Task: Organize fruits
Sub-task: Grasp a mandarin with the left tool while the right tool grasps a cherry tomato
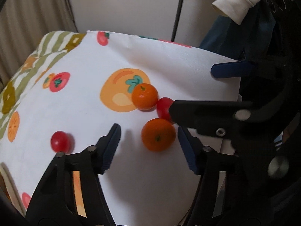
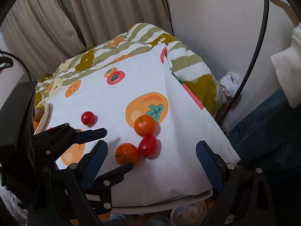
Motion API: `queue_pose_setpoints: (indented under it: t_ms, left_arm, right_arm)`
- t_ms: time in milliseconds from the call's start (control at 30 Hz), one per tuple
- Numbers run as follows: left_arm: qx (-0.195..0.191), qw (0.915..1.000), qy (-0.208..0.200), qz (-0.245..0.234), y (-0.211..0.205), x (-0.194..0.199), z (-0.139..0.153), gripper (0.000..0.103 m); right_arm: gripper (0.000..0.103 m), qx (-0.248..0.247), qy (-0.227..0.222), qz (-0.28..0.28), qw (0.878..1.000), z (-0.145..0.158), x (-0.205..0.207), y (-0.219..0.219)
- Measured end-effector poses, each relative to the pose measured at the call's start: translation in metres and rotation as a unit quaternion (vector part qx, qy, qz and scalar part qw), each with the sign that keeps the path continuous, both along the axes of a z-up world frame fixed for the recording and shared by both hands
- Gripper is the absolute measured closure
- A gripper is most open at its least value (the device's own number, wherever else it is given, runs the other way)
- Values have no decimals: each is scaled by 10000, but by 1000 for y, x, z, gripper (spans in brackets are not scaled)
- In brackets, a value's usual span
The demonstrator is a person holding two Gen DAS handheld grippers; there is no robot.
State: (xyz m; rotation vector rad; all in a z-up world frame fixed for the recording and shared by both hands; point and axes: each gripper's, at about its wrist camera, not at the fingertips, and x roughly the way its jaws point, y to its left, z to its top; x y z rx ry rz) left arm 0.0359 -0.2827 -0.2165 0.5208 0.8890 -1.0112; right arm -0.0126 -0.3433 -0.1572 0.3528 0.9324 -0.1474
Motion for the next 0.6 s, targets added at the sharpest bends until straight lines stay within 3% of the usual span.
queue_pose_setpoints:
  t_ms: [233,367,600]
  left_arm:
    - [32,9995,233,-194,-5,1,-6,59]
    - [116,9997,140,-177,-5,-1,-6,59]
    - [188,9997,62,147,19,14,2,59]
  right_arm:
    - [17,36,15,17,10000,-6,4,2]
    - [28,48,53,47,10000,-9,7,3]
    - [31,-34,111,22,9999,-13,14,6]
